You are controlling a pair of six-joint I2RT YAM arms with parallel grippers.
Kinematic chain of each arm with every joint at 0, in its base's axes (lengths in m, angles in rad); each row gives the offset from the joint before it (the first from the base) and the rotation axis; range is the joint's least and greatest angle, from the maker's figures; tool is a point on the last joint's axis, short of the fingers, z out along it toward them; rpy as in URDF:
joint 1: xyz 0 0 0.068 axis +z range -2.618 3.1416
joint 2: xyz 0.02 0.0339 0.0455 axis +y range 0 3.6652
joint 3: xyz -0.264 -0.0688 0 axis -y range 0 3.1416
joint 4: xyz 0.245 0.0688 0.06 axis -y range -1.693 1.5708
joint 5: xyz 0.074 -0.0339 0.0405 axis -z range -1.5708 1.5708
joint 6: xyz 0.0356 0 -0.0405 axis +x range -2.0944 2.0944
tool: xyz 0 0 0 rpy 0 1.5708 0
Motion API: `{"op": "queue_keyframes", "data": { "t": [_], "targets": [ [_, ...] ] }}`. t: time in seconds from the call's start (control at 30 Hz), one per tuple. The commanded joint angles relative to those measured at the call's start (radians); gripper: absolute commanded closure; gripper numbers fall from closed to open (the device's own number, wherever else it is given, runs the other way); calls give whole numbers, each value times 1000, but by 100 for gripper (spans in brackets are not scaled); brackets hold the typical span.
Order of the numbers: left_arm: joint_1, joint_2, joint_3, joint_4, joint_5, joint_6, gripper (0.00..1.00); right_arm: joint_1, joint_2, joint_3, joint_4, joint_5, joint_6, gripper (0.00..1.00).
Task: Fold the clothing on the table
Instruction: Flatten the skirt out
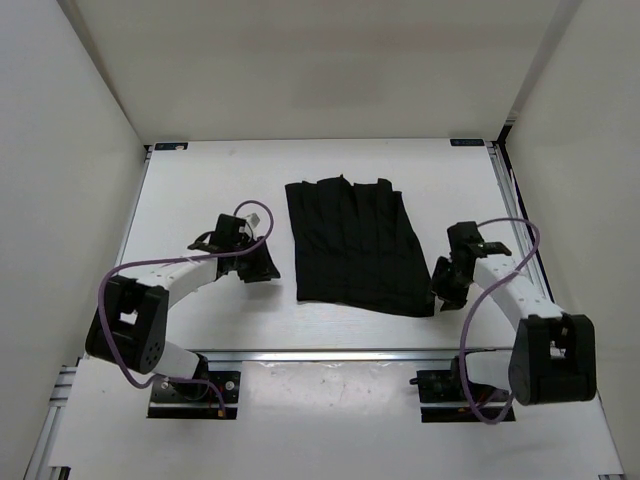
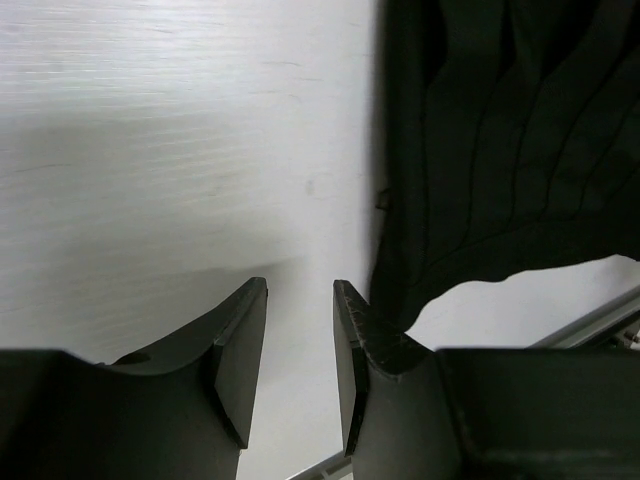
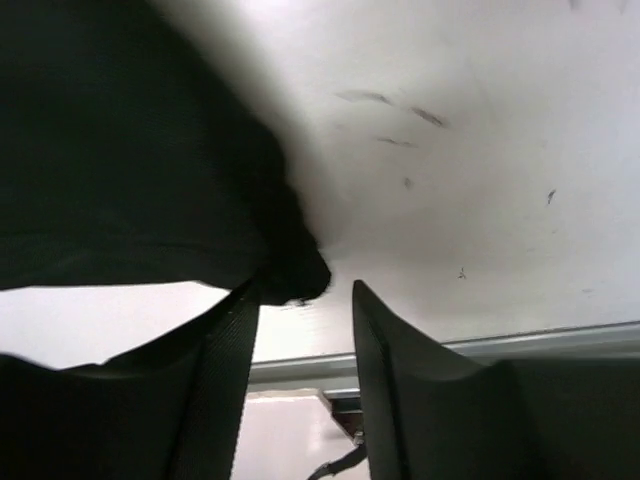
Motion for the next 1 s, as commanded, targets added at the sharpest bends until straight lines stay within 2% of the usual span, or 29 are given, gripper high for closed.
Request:
{"op": "queue_keyframes", "data": {
  "t": [0.0,0.17,0.33,0.6,0.83,0.9,0.97],
  "targets": [
    [-37,-1,2,44,21,-22,56,103,-114,123,-23,179,6,52],
    [-59,23,7,61,27,-25,56,107,-30,187,18,54,-31,56],
    [-57,30,16,55,28,-17,56,226,117,224,78,28,-30,57],
    [-50,11,4,44,18,-4,58,263,291,310,89,86,-54,56],
    [-30,-15,-9,32,13,2,57,328,406,307,69,146,-72,56],
    [-22,-25,-15,29,11,-2,57,351,439,307,72,144,-75,59],
    [-21,-27,-16,27,11,1,57,358,472,301,78,130,-80,70]
  ]
}}
